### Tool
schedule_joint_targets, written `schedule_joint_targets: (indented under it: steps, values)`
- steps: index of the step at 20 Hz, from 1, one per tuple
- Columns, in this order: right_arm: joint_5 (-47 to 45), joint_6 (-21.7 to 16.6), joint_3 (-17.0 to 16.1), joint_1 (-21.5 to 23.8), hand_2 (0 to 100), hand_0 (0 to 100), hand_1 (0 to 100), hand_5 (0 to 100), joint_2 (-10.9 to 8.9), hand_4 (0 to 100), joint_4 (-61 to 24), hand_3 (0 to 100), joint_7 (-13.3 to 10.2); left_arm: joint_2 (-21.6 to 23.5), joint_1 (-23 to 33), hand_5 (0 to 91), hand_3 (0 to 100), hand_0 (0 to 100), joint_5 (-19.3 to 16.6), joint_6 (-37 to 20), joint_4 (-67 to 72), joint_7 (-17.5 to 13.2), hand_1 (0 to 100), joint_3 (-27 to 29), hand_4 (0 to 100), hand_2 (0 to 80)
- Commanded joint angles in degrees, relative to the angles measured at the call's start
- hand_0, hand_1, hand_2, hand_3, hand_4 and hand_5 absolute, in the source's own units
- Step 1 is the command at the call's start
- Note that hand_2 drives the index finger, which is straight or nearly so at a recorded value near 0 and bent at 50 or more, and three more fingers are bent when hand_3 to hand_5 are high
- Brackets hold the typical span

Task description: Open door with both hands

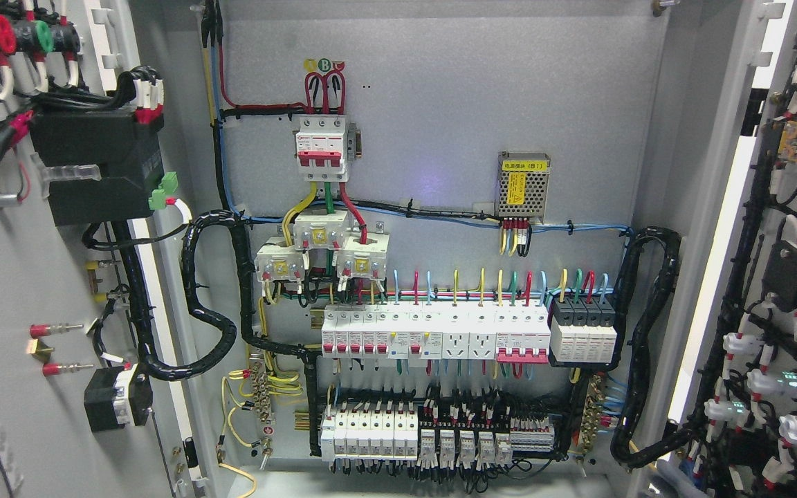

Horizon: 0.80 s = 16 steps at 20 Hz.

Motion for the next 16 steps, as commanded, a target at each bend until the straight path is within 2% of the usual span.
schedule_joint_targets:
  steps: [1,6,16]
  values:
    - [-1.1,-0.5,-1.9,0.4,0,5,0,0,-0.16,0,0.0,0,0.0,0.2,0.4,0.0,0,12,1.1,-0.1,0.3,-0.1,39,2.8,0,0.0]
    - [-1.9,-1.0,-2.4,0.9,0,5,0,0,-0.33,0,0.1,0,0.2,0.2,0.9,0.0,0,12,1.4,-0.1,0.3,-0.1,39,4.7,0,0.0]
    - [-5.1,-0.9,-4.6,2.0,0,5,0,0,-2.09,0,0.5,0,0.4,0.3,0.7,0.0,0,12,3.4,0.0,0.3,-0.1,39,7.7,0,0.0]
